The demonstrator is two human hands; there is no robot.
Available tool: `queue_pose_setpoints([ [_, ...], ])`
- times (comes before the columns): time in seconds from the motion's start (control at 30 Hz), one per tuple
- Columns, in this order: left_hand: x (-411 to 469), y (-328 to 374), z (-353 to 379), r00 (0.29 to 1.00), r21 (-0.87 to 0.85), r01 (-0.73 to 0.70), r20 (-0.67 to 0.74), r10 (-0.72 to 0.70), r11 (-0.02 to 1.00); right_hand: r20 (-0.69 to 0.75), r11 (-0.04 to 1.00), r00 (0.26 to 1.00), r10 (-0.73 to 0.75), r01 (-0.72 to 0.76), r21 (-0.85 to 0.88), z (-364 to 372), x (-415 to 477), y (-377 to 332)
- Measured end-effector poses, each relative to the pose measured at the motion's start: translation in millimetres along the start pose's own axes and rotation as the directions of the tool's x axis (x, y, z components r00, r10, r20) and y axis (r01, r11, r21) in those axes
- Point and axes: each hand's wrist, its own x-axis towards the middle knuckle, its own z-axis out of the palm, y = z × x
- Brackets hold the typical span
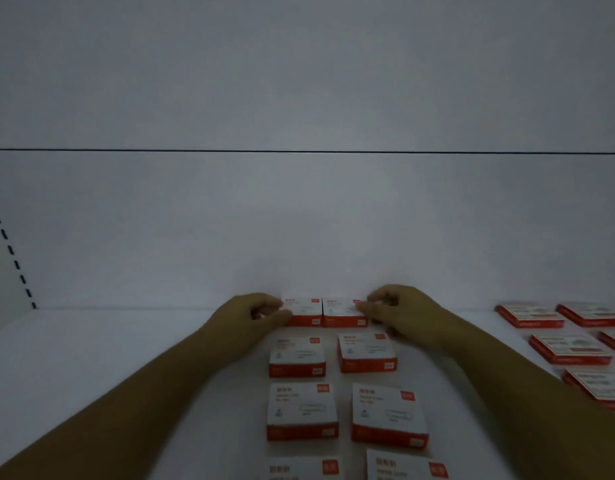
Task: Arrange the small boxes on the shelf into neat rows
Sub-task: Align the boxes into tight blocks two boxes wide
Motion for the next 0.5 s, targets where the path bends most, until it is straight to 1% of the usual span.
queue_pose_setpoints([
  [0.07,-6,2,-7,0.994,-0.086,0.014,0.11,-0.004,0.996,0.154,0.993,0.987,0.04,-0.056,0.102,-13,-4,0],
  [0.13,-11,5,-14,0.97,-0.141,0.054,0.241,-0.019,0.989,0.291,0.995,0.955,0.054,-0.076,0.063,-23,-7,-1],
  [0.2,-15,7,-19,0.935,-0.134,0.119,0.35,-0.066,0.984,0.391,0.999,0.92,0.044,-0.046,-0.005,-29,-10,-4],
  [0.23,-16,7,-19,0.922,-0.124,0.136,0.379,-0.079,0.983,0.426,0.999,0.904,0.043,-0.033,-0.031,-29,-10,-5],
  [0.27,-17,7,-18,0.921,-0.117,0.139,0.381,-0.085,0.983,0.454,0.998,0.89,0.048,-0.021,-0.065,-29,-10,-7],
  [0.3,-18,8,-16,0.932,-0.11,0.128,0.353,-0.082,0.986,0.47,0.993,0.881,0.059,-0.004,-0.117,-27,-9,-9],
  [0.37,-18,8,-10,0.972,-0.086,0.078,0.229,-0.057,0.993,0.459,0.975,0.886,0.066,0.041,-0.219,-19,-7,-12],
  [0.43,-17,7,-6,0.993,-0.044,0.037,0.114,-0.032,0.998,0.403,0.969,0.915,0.032,0.07,-0.235,-8,-4,-12],
  [0.5,-17,6,-3,0.999,-0.004,0.024,0.045,-0.024,1.0,0.297,0.969,0.954,-0.042,0.111,-0.22,1,-1,-7],
])
